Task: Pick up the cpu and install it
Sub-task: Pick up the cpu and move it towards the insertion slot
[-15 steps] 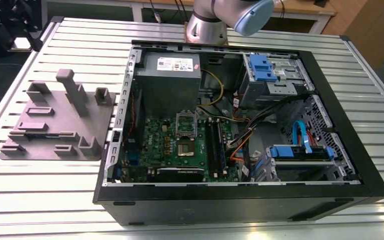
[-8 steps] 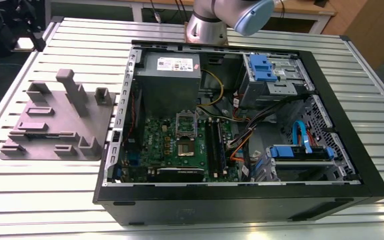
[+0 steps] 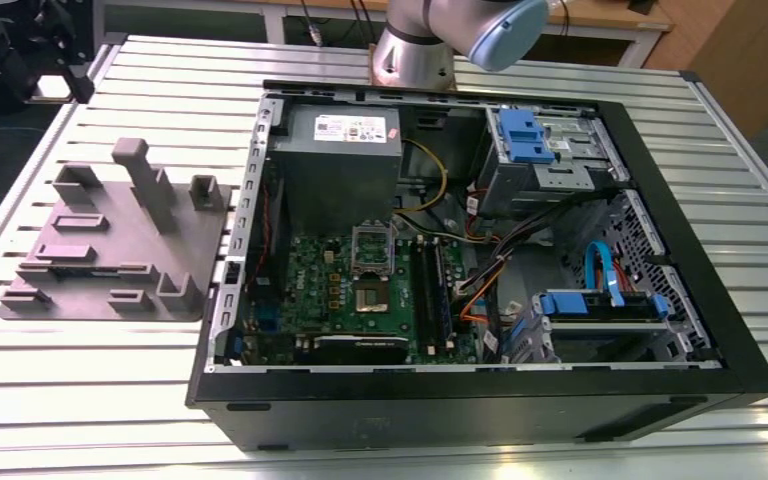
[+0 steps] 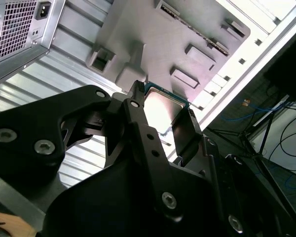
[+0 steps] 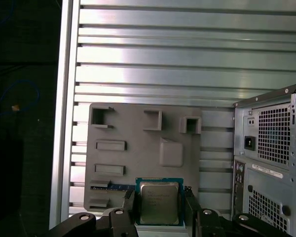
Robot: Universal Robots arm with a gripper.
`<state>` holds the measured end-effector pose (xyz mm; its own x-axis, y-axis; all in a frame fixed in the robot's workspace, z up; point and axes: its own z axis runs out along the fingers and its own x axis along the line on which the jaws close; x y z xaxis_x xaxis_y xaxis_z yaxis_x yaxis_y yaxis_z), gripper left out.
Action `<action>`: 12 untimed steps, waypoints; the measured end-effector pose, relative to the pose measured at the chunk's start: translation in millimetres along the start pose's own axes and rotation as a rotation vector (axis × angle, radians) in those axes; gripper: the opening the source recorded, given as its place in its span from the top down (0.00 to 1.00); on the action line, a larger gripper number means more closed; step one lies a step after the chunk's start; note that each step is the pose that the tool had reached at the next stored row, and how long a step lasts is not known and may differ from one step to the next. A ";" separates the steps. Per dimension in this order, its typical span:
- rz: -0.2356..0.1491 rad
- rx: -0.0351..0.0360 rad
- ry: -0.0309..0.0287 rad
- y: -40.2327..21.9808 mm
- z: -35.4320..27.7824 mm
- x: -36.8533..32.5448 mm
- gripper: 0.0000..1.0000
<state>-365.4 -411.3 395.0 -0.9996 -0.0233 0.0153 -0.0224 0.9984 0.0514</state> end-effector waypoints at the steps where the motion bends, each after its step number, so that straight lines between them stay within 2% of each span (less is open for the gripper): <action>1: 0.000 0.0000 0.0001 0.0 0.0 -0.3 0.53; 12: 0.000 0.0000 0.0000 -0.1 -0.1 -3.6 0.53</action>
<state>-361.8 -411.3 395.0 -0.9996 -0.0232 0.0154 -0.0224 0.9984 0.0515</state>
